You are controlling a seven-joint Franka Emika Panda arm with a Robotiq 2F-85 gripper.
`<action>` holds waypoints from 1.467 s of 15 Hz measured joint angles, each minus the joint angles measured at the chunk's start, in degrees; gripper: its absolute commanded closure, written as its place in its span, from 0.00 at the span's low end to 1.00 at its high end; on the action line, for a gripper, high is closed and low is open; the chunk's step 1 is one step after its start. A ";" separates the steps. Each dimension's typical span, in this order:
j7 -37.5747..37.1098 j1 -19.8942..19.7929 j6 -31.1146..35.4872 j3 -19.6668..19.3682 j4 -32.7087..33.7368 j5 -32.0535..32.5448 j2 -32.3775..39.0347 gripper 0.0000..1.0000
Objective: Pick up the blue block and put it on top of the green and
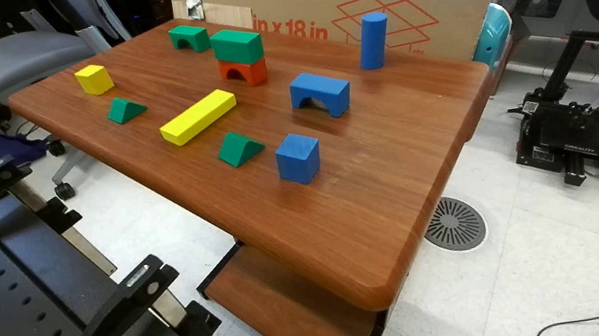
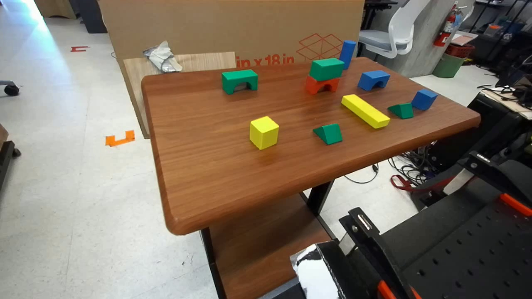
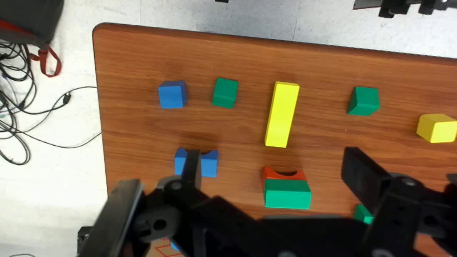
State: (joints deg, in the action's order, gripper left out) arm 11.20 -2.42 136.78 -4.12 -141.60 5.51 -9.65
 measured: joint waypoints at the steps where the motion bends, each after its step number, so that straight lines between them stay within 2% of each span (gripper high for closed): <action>1: 1.04 -0.30 0.42 -0.48 0.93 0.00 1.65 0.00; 6: 4.66 -2.13 0.50 -2.20 6.61 -0.02 9.71 0.00; 10: 4.85 -3.52 0.51 -2.49 11.24 -0.04 16.27 0.00; 22: 4.67 -4.22 2.23 -2.43 20.48 -0.12 30.65 0.00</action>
State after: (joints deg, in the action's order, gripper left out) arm 15.88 -6.64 139.01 -6.55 -121.12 5.39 20.99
